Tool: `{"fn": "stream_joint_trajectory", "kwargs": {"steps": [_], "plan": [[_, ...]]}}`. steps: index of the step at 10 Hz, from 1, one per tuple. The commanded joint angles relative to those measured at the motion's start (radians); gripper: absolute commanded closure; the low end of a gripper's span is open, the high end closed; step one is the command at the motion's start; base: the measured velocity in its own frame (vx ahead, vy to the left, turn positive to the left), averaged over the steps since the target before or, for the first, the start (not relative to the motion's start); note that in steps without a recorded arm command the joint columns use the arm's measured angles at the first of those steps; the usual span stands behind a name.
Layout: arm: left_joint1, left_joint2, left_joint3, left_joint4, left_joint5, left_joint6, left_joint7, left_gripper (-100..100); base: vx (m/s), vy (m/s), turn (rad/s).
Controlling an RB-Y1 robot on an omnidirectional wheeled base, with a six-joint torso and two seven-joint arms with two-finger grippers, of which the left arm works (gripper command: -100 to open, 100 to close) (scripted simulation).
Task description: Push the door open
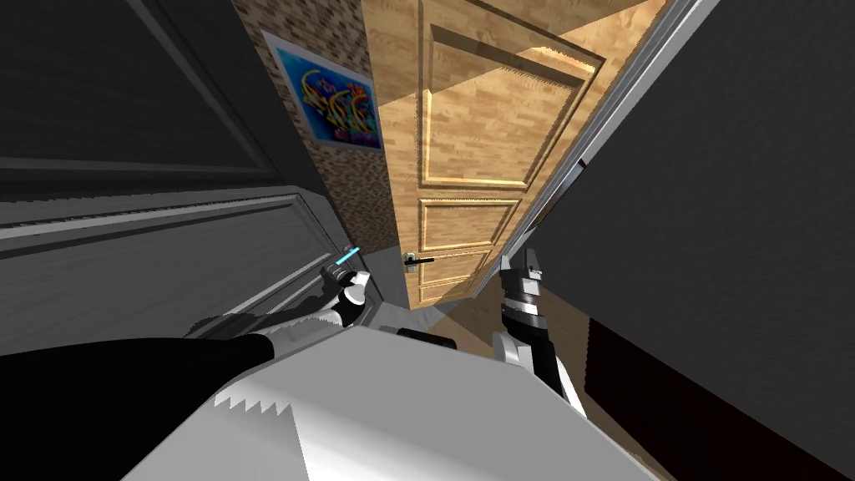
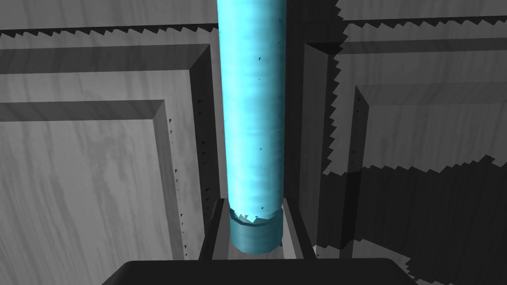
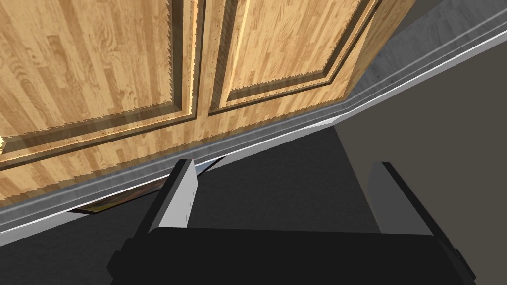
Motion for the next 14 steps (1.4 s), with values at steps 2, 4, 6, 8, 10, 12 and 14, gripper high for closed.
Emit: {"fn": "stream_joint_trajectory", "kwargs": {"steps": [2, 4, 6, 8, 10, 12, 14], "plan": [[-0.004, 0.012, 0.041, 0.004, 0.017, -0.028, -0.027, 100, 0.029, 0.027, -0.146], [-0.011, 0.01, 0.062, 0.008, 0.026, -0.039, -0.043, 100, 0.032, 0.014, -0.073], [-0.026, 0.002, 0.093, 0.016, 0.04, -0.057, -0.068, 100, 0.08, -0.001, -0.158], [-0.041, -0.01, 0.108, 0.022, 0.048, -0.067, -0.081, 100, 0.117, -0.058, -0.178], [-0.012, 0.019, 0.134, 0.025, 0.058, -0.09, -0.083, 100, -0.004, 0.034, 0.055], [-0.009, 0.027, 0.154, 0.019, 0.066, -0.102, -0.091, 100, 0.016, 0.193, -0.025], [-0.008, 0.032, 0.17, 0.015, 0.073, -0.112, -0.098, 100, 0.054, 0.168, -0.02]]}}
